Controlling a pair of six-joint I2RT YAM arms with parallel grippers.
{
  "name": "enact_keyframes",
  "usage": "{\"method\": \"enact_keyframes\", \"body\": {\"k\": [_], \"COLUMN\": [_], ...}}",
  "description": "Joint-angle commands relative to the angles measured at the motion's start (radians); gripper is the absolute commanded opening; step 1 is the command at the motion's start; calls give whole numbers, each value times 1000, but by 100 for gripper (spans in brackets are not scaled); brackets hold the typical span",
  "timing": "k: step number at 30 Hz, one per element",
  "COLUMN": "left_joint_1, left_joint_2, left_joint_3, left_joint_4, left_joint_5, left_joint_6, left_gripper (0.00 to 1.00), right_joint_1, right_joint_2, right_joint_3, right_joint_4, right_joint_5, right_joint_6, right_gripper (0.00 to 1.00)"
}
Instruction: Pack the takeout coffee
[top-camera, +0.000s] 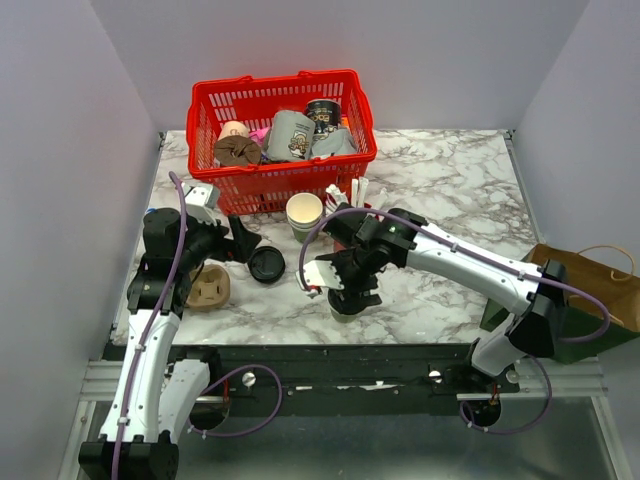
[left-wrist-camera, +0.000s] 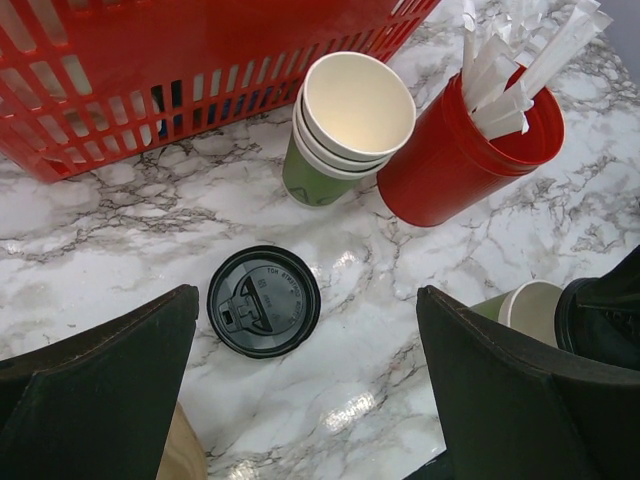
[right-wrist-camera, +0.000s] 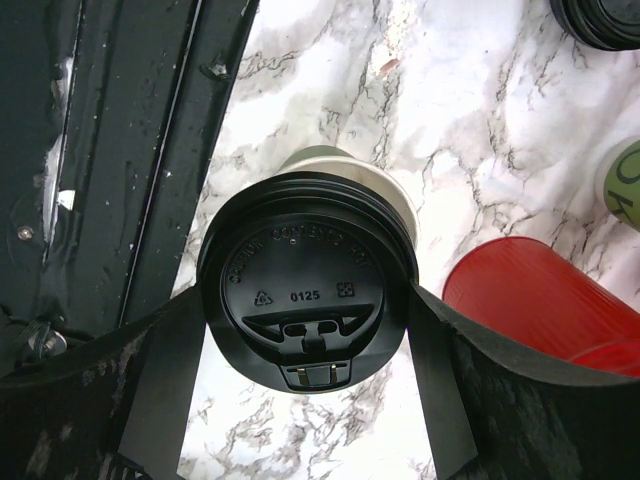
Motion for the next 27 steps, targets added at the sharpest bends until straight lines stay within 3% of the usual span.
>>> {"method": "enact_keyframes", "body": {"k": [1,10,27], "left_joint_1": [7,11,17], "left_joint_2": [-3,-24,-46], "left_joint_3": [-20,-43,-63], "left_joint_4": [31,19,24], "left_joint_5": [35,41,49], "left_joint_6": [-17,-25,-33], "left_gripper": [98,97,97], "right_joint_1": [-4,-3,-4], "right_joint_2": [33,79,123], "right_joint_3": [-8,4,25], "right_joint_4": [6,41,9], "right_joint_5": [28,99,74], "right_joint_6": [-1,30,30], "right_gripper": [77,77,78]}}
